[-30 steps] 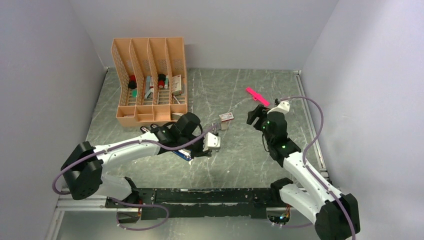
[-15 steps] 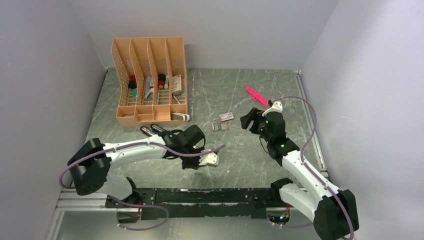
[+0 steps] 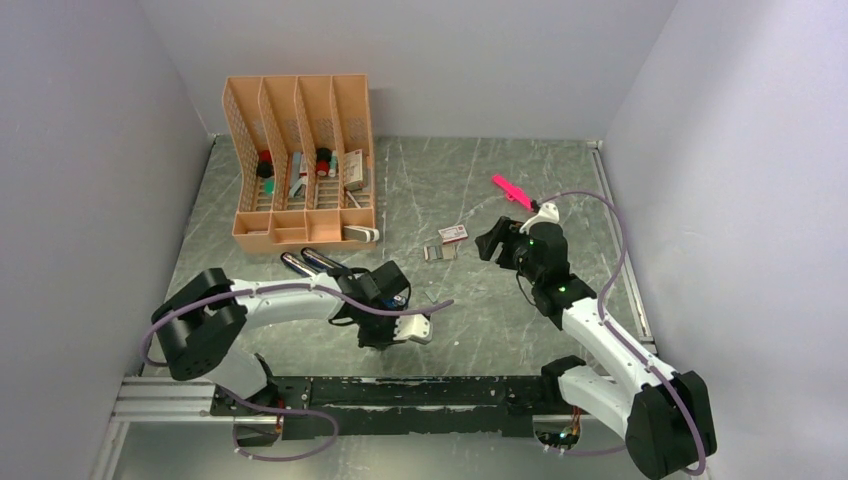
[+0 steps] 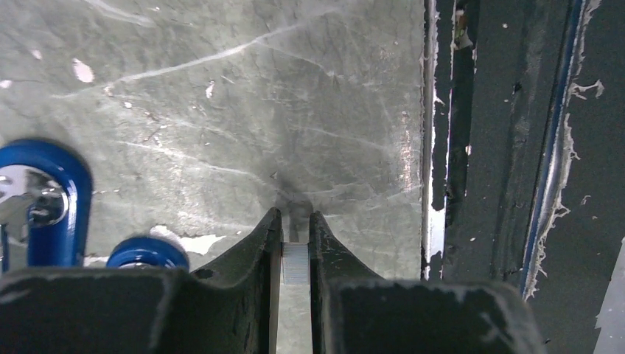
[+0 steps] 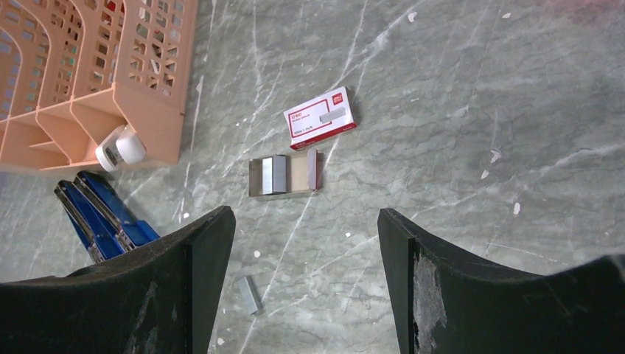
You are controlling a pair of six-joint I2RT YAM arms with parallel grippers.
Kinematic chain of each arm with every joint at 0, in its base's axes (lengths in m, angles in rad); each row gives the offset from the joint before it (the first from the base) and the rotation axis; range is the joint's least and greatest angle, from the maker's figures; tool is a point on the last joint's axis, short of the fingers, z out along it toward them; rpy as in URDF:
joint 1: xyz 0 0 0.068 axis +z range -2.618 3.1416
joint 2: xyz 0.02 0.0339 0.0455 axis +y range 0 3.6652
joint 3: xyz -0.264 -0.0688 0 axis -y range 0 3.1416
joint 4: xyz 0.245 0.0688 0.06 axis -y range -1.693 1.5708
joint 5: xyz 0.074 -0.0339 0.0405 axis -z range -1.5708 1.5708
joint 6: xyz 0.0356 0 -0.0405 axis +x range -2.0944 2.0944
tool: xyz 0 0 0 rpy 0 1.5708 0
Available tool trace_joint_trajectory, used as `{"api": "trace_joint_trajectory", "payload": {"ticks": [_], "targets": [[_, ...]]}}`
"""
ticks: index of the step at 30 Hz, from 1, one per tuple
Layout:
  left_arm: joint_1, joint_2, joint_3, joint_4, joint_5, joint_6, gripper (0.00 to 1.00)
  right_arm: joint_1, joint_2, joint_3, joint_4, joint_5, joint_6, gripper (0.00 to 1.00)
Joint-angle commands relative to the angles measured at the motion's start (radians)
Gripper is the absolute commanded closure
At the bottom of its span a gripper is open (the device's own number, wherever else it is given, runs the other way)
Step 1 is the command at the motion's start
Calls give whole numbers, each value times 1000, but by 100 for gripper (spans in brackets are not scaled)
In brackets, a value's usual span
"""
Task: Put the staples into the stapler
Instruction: Place the staple at the center of the board.
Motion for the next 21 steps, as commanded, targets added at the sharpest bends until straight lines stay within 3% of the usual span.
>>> {"api": "trace_joint_trajectory", "payload": {"ticks": [1, 12, 21], "targets": [[-4, 32, -1, 16, 16, 3, 86, -5, 0, -5, 20, -20, -20, 25], [-4, 73, 9, 26, 29, -10, 72, -4, 3, 17, -12, 2, -50, 25], [-4, 16, 10, 44, 41, -22, 62, -6, -10, 16, -12, 19, -40, 25]]}}
